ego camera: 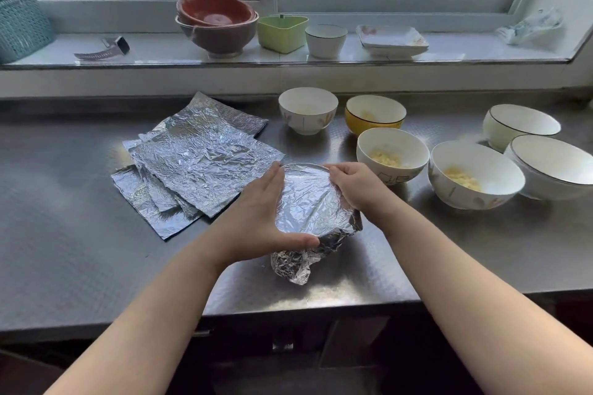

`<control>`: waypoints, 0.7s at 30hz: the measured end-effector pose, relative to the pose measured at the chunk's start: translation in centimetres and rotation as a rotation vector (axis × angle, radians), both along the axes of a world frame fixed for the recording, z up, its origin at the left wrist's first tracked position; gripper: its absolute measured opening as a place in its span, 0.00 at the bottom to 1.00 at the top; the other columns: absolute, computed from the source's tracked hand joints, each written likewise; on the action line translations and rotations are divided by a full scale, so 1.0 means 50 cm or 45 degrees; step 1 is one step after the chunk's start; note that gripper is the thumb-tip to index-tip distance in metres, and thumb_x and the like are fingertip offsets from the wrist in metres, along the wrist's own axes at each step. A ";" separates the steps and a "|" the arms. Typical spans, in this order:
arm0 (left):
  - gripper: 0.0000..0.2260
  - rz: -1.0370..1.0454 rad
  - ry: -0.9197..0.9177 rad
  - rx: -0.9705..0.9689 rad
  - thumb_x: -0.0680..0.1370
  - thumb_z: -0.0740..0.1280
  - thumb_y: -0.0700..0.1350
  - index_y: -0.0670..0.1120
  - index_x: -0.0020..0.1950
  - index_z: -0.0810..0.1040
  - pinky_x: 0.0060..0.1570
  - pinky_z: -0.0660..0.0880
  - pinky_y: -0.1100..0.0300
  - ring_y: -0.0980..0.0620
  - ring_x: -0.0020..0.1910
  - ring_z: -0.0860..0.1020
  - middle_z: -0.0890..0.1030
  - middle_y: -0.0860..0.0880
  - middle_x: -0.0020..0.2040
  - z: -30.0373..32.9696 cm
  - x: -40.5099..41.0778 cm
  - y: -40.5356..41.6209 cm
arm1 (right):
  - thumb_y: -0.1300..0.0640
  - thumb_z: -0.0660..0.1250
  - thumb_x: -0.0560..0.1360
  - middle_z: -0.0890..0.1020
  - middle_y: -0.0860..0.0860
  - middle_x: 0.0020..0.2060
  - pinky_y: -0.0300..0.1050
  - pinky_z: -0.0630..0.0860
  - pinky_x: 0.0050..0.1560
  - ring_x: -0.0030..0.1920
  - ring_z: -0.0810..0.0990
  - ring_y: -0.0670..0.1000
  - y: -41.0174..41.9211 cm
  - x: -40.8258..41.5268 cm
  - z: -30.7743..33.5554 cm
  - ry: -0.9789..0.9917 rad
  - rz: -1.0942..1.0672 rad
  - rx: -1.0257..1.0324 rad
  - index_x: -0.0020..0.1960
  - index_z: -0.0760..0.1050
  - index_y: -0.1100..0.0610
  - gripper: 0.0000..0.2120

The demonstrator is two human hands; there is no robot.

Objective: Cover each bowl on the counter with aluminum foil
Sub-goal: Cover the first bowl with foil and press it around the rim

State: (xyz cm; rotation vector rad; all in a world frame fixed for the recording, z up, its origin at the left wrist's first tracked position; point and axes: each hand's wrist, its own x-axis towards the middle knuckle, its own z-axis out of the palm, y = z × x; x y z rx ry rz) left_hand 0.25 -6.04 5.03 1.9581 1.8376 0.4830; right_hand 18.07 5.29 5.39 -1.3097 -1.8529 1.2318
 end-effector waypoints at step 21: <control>0.63 0.116 0.044 0.019 0.59 0.64 0.78 0.47 0.80 0.38 0.77 0.45 0.53 0.54 0.78 0.41 0.38 0.54 0.80 -0.006 0.029 -0.005 | 0.57 0.56 0.82 0.73 0.58 0.31 0.47 0.64 0.37 0.32 0.68 0.53 -0.007 0.024 0.037 -0.469 0.009 0.168 0.35 0.71 0.63 0.19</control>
